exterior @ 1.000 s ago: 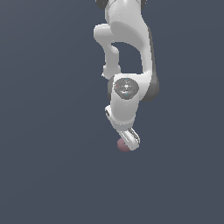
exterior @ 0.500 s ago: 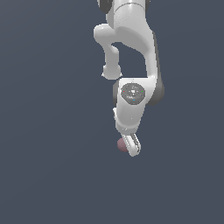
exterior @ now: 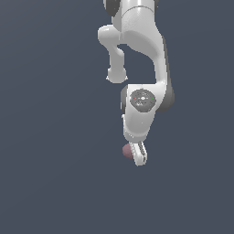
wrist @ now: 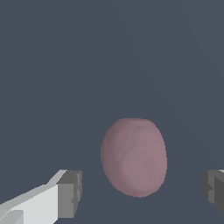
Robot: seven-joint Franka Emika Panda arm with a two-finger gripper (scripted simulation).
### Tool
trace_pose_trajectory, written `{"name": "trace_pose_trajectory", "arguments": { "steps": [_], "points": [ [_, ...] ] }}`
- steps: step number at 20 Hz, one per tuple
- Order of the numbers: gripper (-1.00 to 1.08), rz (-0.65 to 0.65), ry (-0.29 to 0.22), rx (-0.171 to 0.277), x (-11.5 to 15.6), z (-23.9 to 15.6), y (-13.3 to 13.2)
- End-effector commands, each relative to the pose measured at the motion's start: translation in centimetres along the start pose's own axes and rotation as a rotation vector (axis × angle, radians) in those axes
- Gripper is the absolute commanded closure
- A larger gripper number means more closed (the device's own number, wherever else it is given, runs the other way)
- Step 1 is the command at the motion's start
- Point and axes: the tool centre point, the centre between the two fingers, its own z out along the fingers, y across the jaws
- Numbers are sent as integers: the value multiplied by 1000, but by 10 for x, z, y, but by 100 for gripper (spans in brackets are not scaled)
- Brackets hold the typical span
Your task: Pick up the object and move it to a goal position.
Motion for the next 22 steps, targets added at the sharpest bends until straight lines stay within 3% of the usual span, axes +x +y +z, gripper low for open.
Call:
{"name": "trace_pose_trajectory", "arguments": {
  "steps": [1,22],
  "points": [
    [-92,13,0,0,-1,0,-1],
    [-92,15,0,1,-1,51,-1]
  ]
}}
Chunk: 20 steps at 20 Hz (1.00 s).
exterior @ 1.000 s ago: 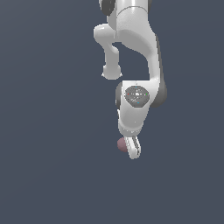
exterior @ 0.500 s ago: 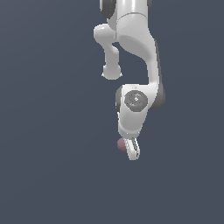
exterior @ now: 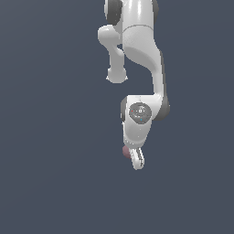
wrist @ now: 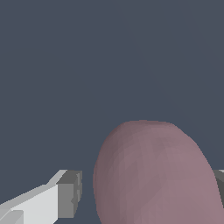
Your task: Pick up the object and move it to a goal position.
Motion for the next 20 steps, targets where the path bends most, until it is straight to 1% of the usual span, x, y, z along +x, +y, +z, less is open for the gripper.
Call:
{"name": "trace_pose_trajectory", "arguments": {
  "steps": [1,13,20],
  "points": [
    [108,0,0,2,0,-1,-1],
    [108,0,0,2,0,-1,0],
    [108,0,0,1,1,-17,7]
  ]
}}
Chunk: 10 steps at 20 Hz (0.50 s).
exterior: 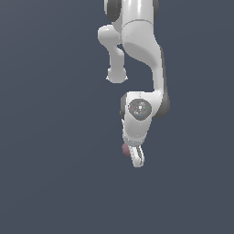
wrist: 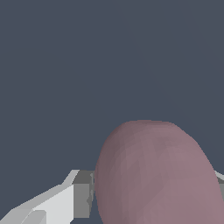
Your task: Pick up the object and move it to a goal position.
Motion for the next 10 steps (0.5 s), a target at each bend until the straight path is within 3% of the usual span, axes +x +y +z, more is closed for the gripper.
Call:
{"name": "trace_pose_trajectory", "arguments": {
  "steps": [1,10],
  "points": [
    [108,0,-1,1,1,-9,3],
    [108,0,-2,1,5,-68,28]
  ]
}}
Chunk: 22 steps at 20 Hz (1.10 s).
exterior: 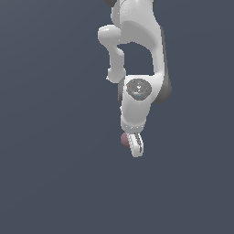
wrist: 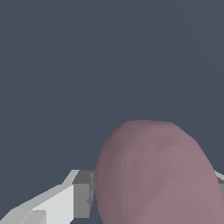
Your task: Pick up the object and move it to a goal position.
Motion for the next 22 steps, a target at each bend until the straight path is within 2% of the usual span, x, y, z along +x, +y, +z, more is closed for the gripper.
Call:
{"name": "trace_pose_trajectory", "arguments": {
  "steps": [1,15,22],
  "points": [
    [108,0,0,1,2,-22,9],
    [108,1,0,1,13,-160,65],
    [108,1,1,1,18,-217,86]
  ]
}}
